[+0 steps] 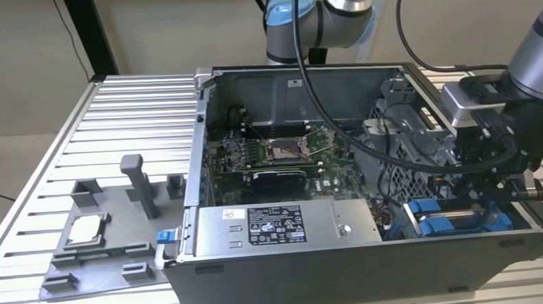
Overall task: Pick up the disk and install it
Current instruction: 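Insert the first disk wire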
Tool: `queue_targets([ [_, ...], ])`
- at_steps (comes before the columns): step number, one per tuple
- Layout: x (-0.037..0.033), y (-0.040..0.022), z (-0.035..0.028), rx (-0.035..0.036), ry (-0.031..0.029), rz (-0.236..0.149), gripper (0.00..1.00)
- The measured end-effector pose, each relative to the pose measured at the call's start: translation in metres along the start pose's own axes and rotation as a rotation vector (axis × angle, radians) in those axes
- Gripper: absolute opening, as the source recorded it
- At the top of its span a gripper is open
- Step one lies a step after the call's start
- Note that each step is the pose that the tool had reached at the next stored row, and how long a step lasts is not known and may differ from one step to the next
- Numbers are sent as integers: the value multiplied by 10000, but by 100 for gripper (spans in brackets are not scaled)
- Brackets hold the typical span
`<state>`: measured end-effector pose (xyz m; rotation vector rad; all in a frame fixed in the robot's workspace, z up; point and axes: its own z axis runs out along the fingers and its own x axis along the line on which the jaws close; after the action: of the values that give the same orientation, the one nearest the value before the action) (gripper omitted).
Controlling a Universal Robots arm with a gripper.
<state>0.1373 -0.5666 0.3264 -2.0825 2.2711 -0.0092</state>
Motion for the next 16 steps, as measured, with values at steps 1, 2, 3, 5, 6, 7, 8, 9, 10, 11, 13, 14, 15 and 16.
queue_targets([
  [1, 0, 0, 0, 1, -1, 0, 100],
  [2, -1, 0, 3, 0, -8, 0, 100],
  [3, 0, 0, 4, -1, -18, 1, 100],
  [5, -5, -4, -66, -2, -37, 9, 100],
  [6, -8, -6, -117, -2, -25, 9, 100],
  [7, -9, -8, -162, -1, -24, 10, 100],
  [8, -11, -9, -207, -2, -26, 10, 100],
  [9, -13, -12, -255, -1, -22, 10, 100],
  [10, -15, -13, -301, -2, -22, 10, 100],
  [11, -17, -15, -339, -1, -22, 10, 100],
  [13, -19, -17, -377, -1, -23, 10, 100],
  [14, -19, -17, -377, -2, -24, 10, 100],
  [15, -19, -17, -377, -1, -25, 10, 100],
  [16, -19, -17, -377, -2, -26, 10, 100],
])
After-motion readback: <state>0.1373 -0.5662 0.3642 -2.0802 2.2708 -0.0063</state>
